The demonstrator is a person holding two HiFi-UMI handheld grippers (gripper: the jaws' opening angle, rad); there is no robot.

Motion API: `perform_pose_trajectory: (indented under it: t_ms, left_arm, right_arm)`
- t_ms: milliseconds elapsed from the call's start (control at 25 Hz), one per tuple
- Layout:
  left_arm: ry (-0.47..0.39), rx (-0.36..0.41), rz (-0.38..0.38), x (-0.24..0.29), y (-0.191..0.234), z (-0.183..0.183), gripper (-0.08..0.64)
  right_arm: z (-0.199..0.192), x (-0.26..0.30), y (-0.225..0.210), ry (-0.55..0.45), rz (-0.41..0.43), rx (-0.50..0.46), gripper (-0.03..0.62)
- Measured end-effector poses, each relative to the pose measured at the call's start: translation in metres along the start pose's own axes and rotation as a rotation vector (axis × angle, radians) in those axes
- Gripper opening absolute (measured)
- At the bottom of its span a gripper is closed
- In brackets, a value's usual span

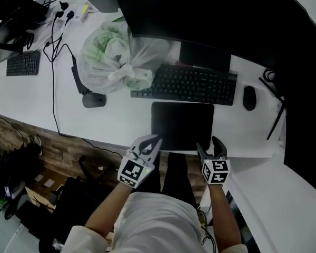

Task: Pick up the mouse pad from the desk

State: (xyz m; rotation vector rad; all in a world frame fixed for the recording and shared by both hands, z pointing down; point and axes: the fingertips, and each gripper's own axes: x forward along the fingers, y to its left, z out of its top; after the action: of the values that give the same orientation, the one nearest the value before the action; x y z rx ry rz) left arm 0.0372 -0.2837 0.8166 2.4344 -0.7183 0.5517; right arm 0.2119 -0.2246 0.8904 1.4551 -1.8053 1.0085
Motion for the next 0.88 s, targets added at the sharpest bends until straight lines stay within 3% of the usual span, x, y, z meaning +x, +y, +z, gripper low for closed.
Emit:
perform_pose_trajectory:
  t_ms: [400, 680, 880]
  left_arm:
    - [0.008, -0.011, 0.028, 0.002, 0.015, -0.006, 0.017]
    - [0.016, -0.021, 0.028, -0.003, 0.016, -0.012, 0.017]
    - [0.017, -0.02, 0.032, -0.008, 0.018, -0.014, 0.017]
  right_arm:
    - [-0.009, 0.016, 0.0, 0.038, -0.089, -0.064, 0.303]
    - [-0.008, 0.015, 0.002, 0.048, -0.081, -0.074, 0.283]
    - [-0.008, 0.017, 0.01, 0.042, -0.073, -0.075, 0.203]
